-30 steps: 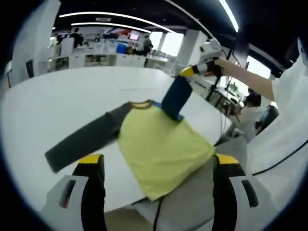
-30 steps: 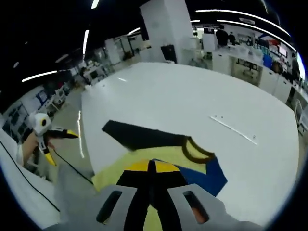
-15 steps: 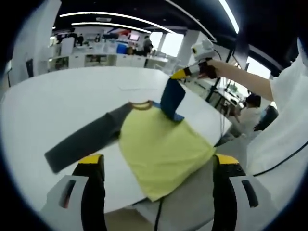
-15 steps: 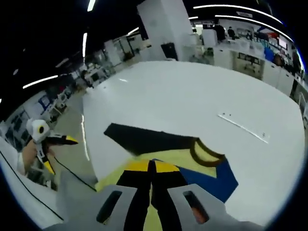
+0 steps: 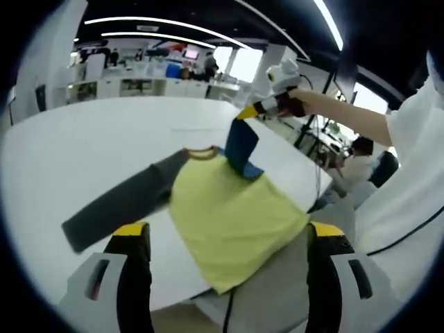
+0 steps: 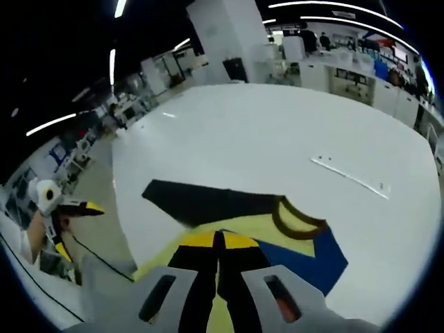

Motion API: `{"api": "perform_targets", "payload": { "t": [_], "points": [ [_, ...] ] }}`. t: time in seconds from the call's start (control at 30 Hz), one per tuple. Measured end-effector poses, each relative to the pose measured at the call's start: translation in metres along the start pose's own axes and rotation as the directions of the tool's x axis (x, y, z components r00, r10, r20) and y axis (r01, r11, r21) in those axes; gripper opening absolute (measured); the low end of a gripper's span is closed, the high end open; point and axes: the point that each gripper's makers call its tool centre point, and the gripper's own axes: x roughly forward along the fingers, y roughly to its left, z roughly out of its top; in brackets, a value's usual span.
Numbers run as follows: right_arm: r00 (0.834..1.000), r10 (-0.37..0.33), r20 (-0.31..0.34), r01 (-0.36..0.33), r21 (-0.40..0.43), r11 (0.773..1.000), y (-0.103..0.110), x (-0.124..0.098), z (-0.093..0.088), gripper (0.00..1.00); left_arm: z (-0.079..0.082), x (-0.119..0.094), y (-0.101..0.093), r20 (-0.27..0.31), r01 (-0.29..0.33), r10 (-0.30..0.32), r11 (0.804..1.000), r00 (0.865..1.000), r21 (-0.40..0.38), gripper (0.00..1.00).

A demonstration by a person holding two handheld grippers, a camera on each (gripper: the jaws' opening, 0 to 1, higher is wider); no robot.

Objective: Fold the garment on the visible template until the final outline fits inside the template.

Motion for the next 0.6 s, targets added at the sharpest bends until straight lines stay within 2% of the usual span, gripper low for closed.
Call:
{"api": "perform_targets", "payload": {
  "t": [0.3, 0.6],
  "points": [
    [1.000, 0.001, 0.002, -0.001, 0.055, 0.998, 0.006, 0.013, 0.001, 0.02, -0.001, 0.000, -0.004, 0.009, 0.026, -0.026, 1.000, 1.000, -0.005, 0.90],
    [0.999, -0.015, -0.033, 0.018, 0.083, 0.996, 0.007, 0.030, -0.013, 0.02, -0.002, -0.003, 0.000, 0.005, 0.041, -0.041, 0.999, 0.999, -0.003, 0.90]
  ]
}}
